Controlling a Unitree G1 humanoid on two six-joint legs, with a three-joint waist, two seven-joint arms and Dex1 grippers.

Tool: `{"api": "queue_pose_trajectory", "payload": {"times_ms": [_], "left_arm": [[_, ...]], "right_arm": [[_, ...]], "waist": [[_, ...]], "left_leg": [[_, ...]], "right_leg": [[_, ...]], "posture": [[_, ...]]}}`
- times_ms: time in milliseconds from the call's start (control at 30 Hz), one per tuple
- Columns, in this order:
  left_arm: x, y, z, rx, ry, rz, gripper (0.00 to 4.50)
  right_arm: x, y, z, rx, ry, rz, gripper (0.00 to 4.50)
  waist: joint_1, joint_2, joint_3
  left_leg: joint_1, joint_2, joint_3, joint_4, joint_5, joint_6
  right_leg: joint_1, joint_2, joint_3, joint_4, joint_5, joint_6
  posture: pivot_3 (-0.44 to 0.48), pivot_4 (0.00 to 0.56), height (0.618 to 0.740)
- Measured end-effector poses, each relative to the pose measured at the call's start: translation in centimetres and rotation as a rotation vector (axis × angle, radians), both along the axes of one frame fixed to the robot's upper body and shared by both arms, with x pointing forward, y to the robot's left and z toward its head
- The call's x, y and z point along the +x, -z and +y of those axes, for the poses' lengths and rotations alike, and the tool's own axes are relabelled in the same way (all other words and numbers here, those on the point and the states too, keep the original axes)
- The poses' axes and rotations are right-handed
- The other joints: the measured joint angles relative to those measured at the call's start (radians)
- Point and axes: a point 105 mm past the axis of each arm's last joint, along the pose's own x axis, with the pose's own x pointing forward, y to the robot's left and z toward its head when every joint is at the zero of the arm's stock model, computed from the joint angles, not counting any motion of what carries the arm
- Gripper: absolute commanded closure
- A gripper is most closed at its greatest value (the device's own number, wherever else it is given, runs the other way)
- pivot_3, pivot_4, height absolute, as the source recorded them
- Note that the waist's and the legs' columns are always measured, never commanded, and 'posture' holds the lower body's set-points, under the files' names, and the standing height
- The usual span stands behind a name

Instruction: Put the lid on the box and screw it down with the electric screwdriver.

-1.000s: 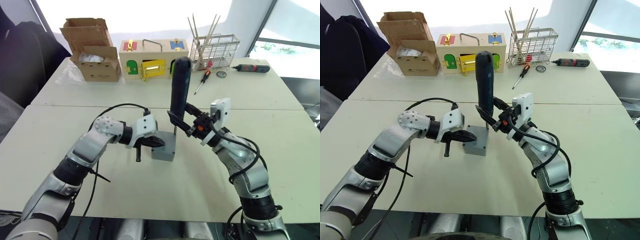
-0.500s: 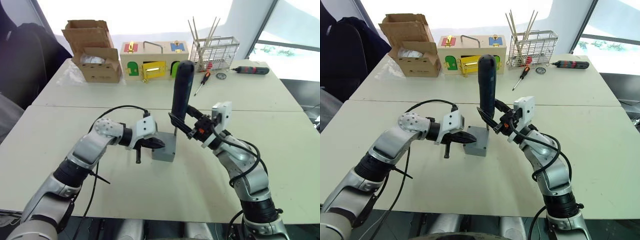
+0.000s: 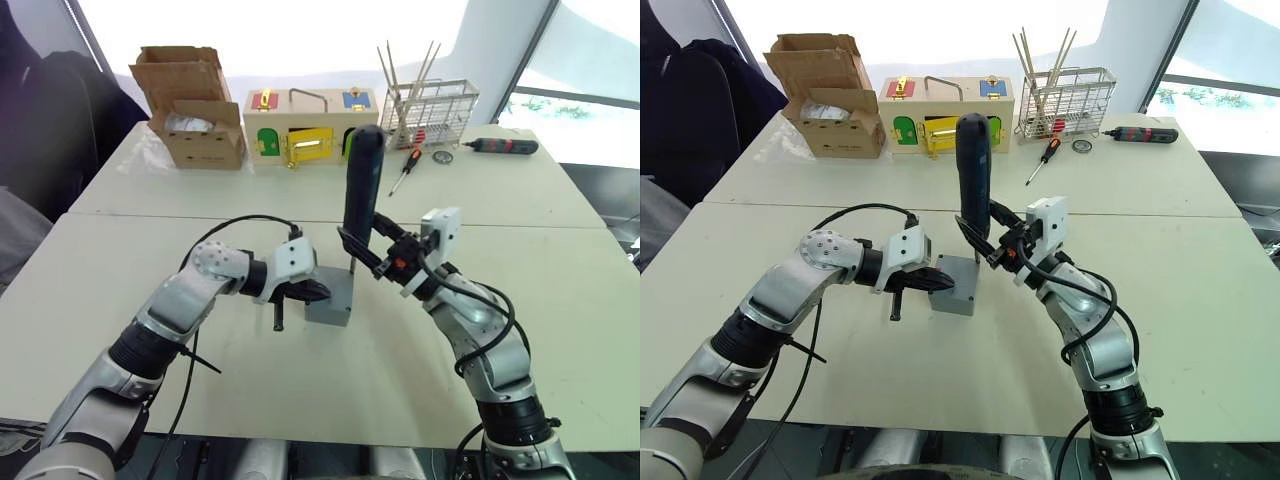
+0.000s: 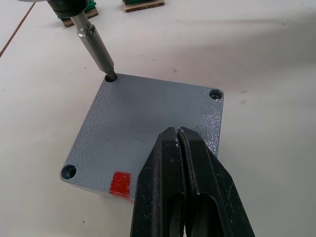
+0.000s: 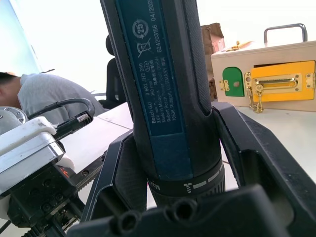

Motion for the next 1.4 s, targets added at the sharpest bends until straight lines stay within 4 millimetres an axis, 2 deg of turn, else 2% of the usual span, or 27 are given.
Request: {"api": "queue_pose_trajectory", "payload": {"times_ms": [233,467,567,633,733,800,833,867,1033,1167,1233,1300,1400], "left_arm": [[0.0,0.0,0.0,0.002,0.001,-0.003,4.50],[0.2,-0.1,0.0,-0.008,-0.004,-0.003,4.50],[0.3,-0.6,0.1,-0.038,-0.015,0.006,4.50],[0.6,-1.1,0.5,-0.064,-0.041,0.023,4.50],[1.1,-1.8,1.4,-0.118,-0.101,0.056,4.50],[1.6,-2.2,2.2,-0.158,-0.156,0.079,4.50],[1.7,-2.6,2.3,-0.178,-0.172,0.083,4.50],[1.8,-2.7,2.4,-0.190,-0.179,0.086,4.50],[1.9,-3.4,2.1,-0.202,-0.176,0.065,4.50],[1.6,-4.7,1.1,-0.236,-0.134,0.038,4.50],[1.1,-5.5,0.5,-0.241,-0.092,0.026,4.50],[0.3,-6.0,0.0,-0.229,-0.042,0.002,4.50],[-1.0,-6.0,-0.8,-0.199,0.035,-0.017,4.50]], "right_arm": [[0.1,-0.1,0.0,0.024,0.017,-0.005,2.63],[0.6,-1.8,-0.6,0.000,0.019,0.004,2.63],[0.6,-3.2,-1.1,0.003,-0.010,0.052,2.63],[0.9,-5.4,-2.2,0.048,-0.020,0.077,2.63],[1.0,-11.6,-4.2,0.141,-0.035,0.008,2.63],[0.3,-15.0,-5.1,0.197,-0.060,-0.054,2.63],[0.1,-15.9,-5.4,0.220,-0.071,-0.067,2.63],[0.0,-16.0,-5.4,0.231,-0.081,-0.058,2.63],[1.7,-14.0,-5.6,0.250,-0.046,0.078,2.63],[3.5,-11.9,-7.2,0.162,0.087,0.219,2.63],[4.3,-11.0,-9.5,0.092,0.191,0.340,2.63],[5.0,-10.4,-12.7,0.056,0.327,0.493,2.63],[4.5,-9.8,-18.2,0.026,0.548,0.667,2.63]], "waist": [[0.000,0.000,0.000],[0.004,0.005,0.005],[0.003,0.006,0.012],[0.002,0.008,0.017],[-0.001,0.011,0.023],[-0.002,0.008,0.025],[-0.002,0.007,0.026],[-0.003,0.007,0.026],[-0.003,0.007,0.033],[0.003,0.006,0.034],[0.003,0.006,0.035],[0.002,0.006,0.038],[0.003,0.007,0.040]], "left_leg": [[-0.001,0.000,0.000,0.000,0.000,0.000],[-0.004,-0.001,0.000,0.000,0.000,0.000],[-0.011,-0.001,0.000,0.001,0.000,-0.001],[-0.022,-0.001,0.000,0.003,0.002,-0.002],[-0.036,-0.001,0.000,0.005,0.009,-0.014],[-0.037,-0.001,0.000,0.004,0.009,-0.015],[-0.037,0.000,0.000,0.002,0.009,-0.015],[-0.037,0.000,0.000,0.002,0.009,-0.015],[-0.038,-0.001,0.002,0.006,0.008,-0.011],[-0.038,-0.002,0.002,0.006,0.010,-0.014],[-0.040,-0.002,0.002,0.007,0.010,-0.014],[-0.040,-0.002,0.003,0.007,0.010,-0.014],[-0.040,-0.002,0.003,0.005,0.010,-0.014]], "right_leg": [[0.000,-0.001,0.000,-0.001,0.000,-0.001],[-0.003,-0.002,0.000,-0.001,0.000,-0.001],[-0.005,-0.003,0.000,0.000,0.000,-0.001],[-0.016,-0.003,0.001,0.002,0.001,-0.001],[-0.033,-0.003,0.001,0.007,0.001,-0.001],[-0.037,-0.003,0.000,0.012,0.001,-0.001],[-0.038,-0.003,0.000,0.013,0.001,-0.001],[-0.038,-0.002,0.000,0.014,0.001,-0.001],[-0.038,-0.003,0.001,0.016,0.001,-0.001],[-0.038,-0.003,0.001,0.016,0.001,-0.001],[-0.038,-0.004,0.001,0.016,0.001,-0.001],[-0.038,-0.005,0.001,0.015,0.001,-0.001],[-0.038,-0.004,0.001,0.012,0.001,-0.001]], "posture": [[0.000,0.150,0.735],[0.000,0.150,0.735],[0.000,0.150,0.735],[0.000,0.150,0.735],[0.000,0.150,0.735],[0.000,0.150,0.735],[0.000,0.150,0.735],[0.000,0.150,0.735],[0.000,0.150,0.735],[0.000,0.150,0.735],[0.000,0.150,0.735],[0.000,0.150,0.735],[0.000,0.150,0.735]]}}
